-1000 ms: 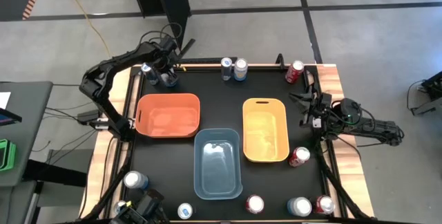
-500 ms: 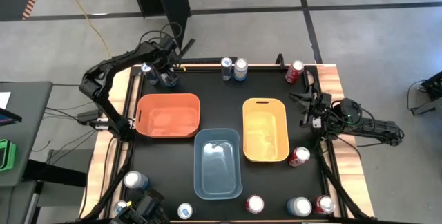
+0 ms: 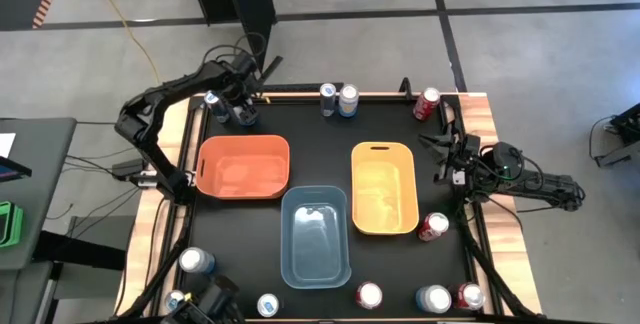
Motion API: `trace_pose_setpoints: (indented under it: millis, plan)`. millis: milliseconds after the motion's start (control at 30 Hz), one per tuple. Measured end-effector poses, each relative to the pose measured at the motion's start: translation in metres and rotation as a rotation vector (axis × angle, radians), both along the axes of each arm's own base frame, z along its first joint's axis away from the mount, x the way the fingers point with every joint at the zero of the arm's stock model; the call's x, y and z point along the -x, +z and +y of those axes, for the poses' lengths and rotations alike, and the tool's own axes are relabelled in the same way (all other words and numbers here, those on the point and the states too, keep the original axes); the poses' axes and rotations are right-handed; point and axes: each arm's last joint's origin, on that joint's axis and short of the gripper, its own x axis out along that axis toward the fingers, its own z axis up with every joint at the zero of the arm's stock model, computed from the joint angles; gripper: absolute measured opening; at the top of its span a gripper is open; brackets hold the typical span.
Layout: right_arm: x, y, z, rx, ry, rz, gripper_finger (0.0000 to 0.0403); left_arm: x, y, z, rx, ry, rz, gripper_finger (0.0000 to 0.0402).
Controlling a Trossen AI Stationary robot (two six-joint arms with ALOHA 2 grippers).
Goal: Sort soda cans
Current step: Put the top left blue-white soda can into the blue bin
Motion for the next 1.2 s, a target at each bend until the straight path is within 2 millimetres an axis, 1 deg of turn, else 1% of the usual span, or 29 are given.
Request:
trace_pose_setpoints:
  millis: [167,333,467,667,800,967,1200]
  plan:
    - [0.000,0.000,0.000,0.000,0.000,0.000,0.0062,-0.008,0.005,-0.004,0.001,-0.043,0.000,0.0303]
    - [0.000,0.000,0.000,0.000,0.000,0.000,0.0062,-0.016,0.019,-0.006,-0.017,-0.072,-0.006,0.0303]
    - [0.000,0.000,0.000,0.000,0.000,0.000,0.0062,-0.026,0.035,-0.012,-0.035,-0.104,0.001,0.0303]
    - [0.000,0.000,0.000,0.000,0.000,0.000,0.0062,-0.052,0.067,-0.025,-0.109,-0.185,-0.048,0.0303]
    - [0.000,0.000,0.000,0.000,0.000,0.000,0.0062,-0.071,0.091,-0.040,-0.164,-0.258,-0.097,0.0303]
    - [0.000,0.000,0.000,0.000,0.000,0.001,0.0062,-0.093,0.118,-0.065,-0.216,-0.362,-0.164,0.0303]
    - [0.000,0.000,0.000,0.000,0.000,0.001,0.0062,-0.122,0.144,-0.107,-0.278,-0.513,-0.259,0.0303]
